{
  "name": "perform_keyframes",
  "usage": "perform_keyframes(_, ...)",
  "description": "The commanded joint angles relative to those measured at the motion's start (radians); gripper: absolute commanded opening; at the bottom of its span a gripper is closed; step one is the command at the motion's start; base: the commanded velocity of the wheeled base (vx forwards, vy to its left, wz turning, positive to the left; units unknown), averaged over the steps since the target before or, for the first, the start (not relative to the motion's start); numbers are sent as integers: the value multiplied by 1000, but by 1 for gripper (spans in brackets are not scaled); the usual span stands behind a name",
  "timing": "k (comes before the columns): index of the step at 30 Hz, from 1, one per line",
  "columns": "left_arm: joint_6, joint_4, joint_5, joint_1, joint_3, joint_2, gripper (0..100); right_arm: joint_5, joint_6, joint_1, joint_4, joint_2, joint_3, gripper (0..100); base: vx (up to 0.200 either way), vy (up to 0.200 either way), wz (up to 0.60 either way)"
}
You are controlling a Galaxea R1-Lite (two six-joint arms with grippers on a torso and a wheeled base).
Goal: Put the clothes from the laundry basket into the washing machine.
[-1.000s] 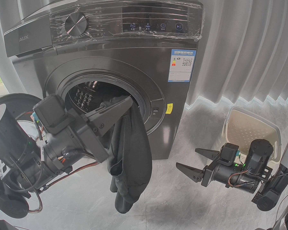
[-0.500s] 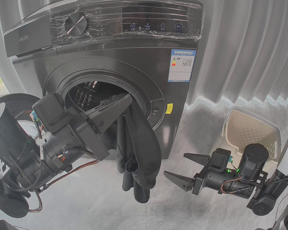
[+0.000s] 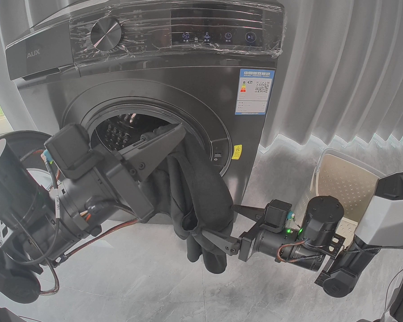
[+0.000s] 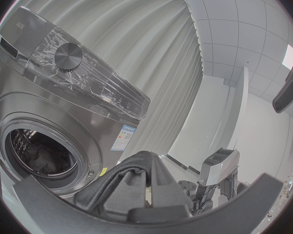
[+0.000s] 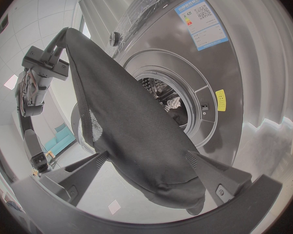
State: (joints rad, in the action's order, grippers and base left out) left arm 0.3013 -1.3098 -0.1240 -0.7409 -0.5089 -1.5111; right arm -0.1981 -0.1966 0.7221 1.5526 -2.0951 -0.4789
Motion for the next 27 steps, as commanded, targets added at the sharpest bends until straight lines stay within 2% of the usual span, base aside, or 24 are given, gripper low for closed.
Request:
perform_keyframes(1, -1, -3, 0, 0, -10, -9, 0, -1, -1, -1, 1, -49, -27, 100, 0, 0, 0)
perform_keyframes(8, -1, -14, 1, 0, -8, -17, 0, -3, 2, 11, 3, -123, -52, 100, 0, 0, 0)
perform_keyframes(22, -1, -14, 3, 1, -10, -20, 0, -4, 2, 33, 4, -129, -64, 100, 0, 0, 0)
perform_keyframes(27, -1, -14, 3, 1, -10, -20, 0, -6, 2, 60, 4, -137, -70, 100, 0, 0, 0)
